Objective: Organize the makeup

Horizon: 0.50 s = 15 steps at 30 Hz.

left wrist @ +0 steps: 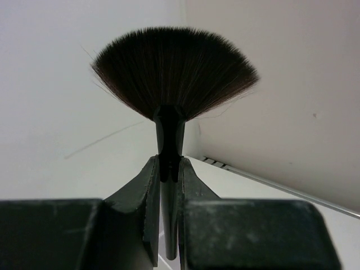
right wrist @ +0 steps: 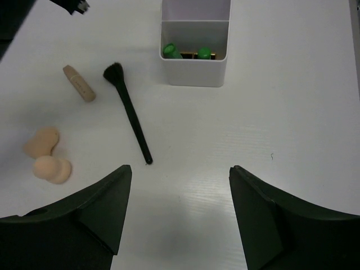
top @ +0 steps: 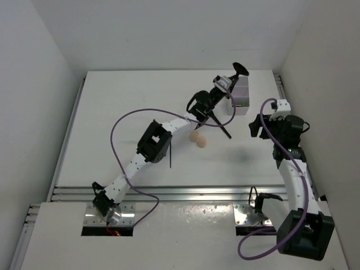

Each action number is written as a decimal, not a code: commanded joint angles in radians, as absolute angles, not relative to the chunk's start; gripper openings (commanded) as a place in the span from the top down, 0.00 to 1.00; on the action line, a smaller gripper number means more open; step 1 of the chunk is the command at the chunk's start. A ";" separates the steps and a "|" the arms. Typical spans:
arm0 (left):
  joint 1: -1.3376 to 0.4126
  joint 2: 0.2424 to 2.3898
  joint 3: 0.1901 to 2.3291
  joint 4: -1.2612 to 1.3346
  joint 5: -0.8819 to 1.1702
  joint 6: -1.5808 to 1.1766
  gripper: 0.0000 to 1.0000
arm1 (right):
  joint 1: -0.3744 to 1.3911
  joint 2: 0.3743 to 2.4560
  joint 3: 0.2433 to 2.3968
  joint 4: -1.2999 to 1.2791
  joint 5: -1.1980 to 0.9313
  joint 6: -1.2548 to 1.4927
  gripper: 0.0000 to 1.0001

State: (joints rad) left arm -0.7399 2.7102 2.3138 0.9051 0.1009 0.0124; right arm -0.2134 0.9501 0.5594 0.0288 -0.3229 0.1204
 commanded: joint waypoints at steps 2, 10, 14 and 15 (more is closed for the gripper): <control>-0.759 2.804 2.471 1.083 0.006 -0.055 1.00 | -0.219 0.946 0.655 -0.210 -0.322 0.031 0.30; -0.790 2.913 2.534 1.074 -0.018 -0.045 1.00 | -0.229 0.844 0.620 -0.282 -0.259 0.008 0.30; -0.790 2.942 2.549 1.034 -0.044 -0.044 1.00 | -0.248 0.833 0.633 -0.308 -0.241 -0.037 0.30; -0.790 2.953 2.537 1.034 -0.044 -0.044 1.00 | -0.253 0.839 0.646 -0.314 -0.239 -0.041 0.30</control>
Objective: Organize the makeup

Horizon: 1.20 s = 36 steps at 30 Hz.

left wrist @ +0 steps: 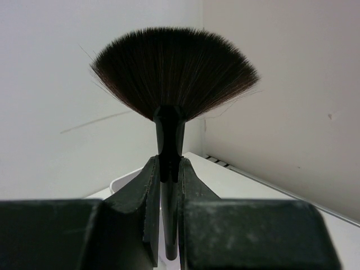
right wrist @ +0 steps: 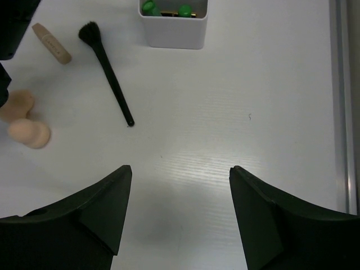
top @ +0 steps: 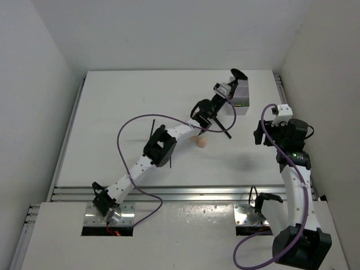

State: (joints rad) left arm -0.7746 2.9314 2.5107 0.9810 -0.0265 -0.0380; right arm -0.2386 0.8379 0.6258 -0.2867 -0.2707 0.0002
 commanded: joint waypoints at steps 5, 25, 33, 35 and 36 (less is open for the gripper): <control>-0.790 2.965 2.527 0.999 -0.032 -0.064 0.99 | -0.268 0.870 0.689 -0.340 -0.242 -0.092 0.30; -0.772 2.858 2.410 0.969 -0.023 -0.074 0.27 | -0.268 0.835 0.755 -0.408 -0.290 -0.109 0.23; -0.715 2.535 2.122 0.982 0.086 -0.064 0.03 | -0.250 0.931 0.859 -0.474 -0.380 -0.097 0.20; -0.703 2.436 2.025 0.991 0.113 -0.064 0.01 | -0.215 1.001 0.882 -0.512 -0.387 -0.130 0.20; -0.690 2.334 1.922 0.991 0.155 -0.055 0.01 | -0.197 1.020 0.906 -0.535 -0.385 -0.143 0.20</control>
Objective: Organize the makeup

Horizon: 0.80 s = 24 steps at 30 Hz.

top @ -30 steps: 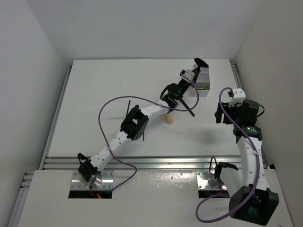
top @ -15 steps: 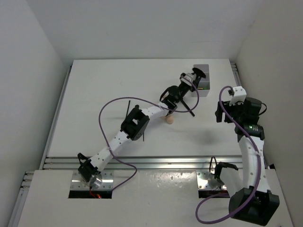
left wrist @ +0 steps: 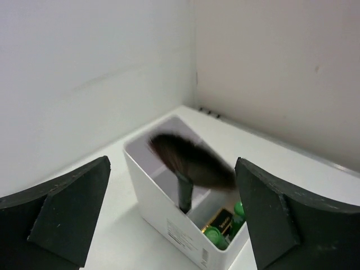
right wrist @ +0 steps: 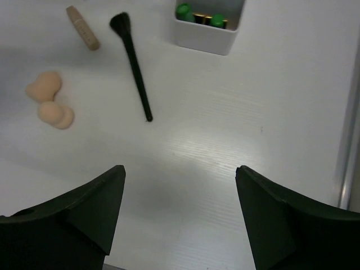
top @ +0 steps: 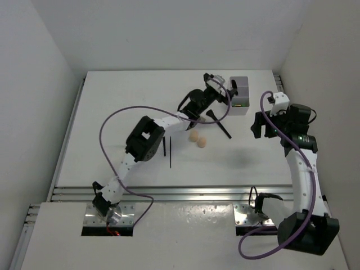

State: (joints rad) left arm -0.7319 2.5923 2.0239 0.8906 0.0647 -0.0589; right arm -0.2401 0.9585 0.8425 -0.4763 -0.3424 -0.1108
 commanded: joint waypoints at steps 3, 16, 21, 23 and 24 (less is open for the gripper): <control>-0.663 2.177 1.728 0.944 0.218 -0.034 0.01 | -0.098 1.116 0.962 -0.548 -0.353 -0.138 0.20; -0.439 1.682 1.465 -0.325 -0.091 -0.093 0.65 | 0.210 1.416 0.931 -0.269 -0.221 0.060 0.20; -0.338 1.778 1.517 -0.544 -0.031 -0.115 0.65 | 0.287 1.453 0.931 -0.262 -0.123 0.064 0.20; -0.301 1.778 1.457 -0.545 -0.015 -0.106 0.55 | 0.308 1.456 0.937 -0.276 -0.065 0.084 0.20; -0.301 1.778 1.436 -0.535 -0.005 -0.095 0.52 | 0.327 1.454 0.937 -0.279 -0.060 0.097 0.20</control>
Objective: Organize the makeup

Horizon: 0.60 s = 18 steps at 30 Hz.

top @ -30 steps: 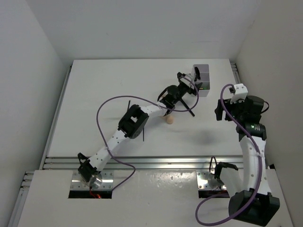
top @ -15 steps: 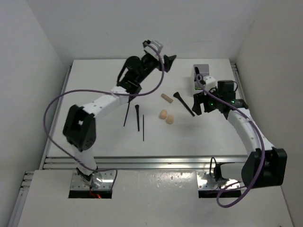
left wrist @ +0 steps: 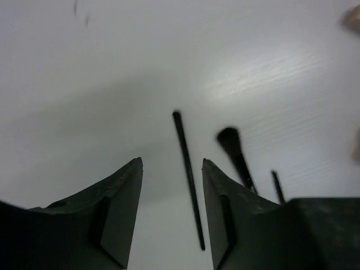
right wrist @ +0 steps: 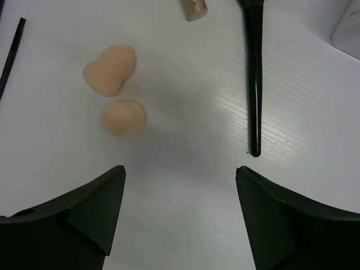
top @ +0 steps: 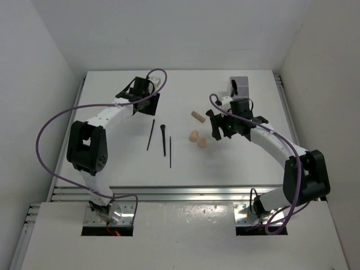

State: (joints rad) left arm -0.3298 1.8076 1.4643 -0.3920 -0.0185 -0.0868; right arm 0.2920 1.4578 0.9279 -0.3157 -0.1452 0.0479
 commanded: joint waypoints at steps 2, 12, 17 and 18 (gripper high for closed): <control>-0.290 1.778 1.390 -0.512 0.006 -0.081 0.44 | 0.336 1.442 0.931 -0.287 -0.060 0.091 0.20; -0.290 1.864 1.290 -0.472 0.167 -0.048 0.39 | 0.360 1.394 0.917 -0.382 -0.040 0.046 0.20; -0.290 1.923 1.328 -0.462 0.167 -0.028 0.39 | 0.361 1.379 0.908 -0.422 -0.018 0.026 0.20; -0.290 1.952 1.354 -0.462 0.167 -0.028 0.39 | 0.359 1.371 0.896 -0.413 -0.012 0.032 0.20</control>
State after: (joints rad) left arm -0.2871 1.9148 1.2911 -0.4824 0.1360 -0.0467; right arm 0.3561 1.4132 0.9134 -0.3992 -0.0441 0.0414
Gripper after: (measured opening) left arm 0.610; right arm 0.796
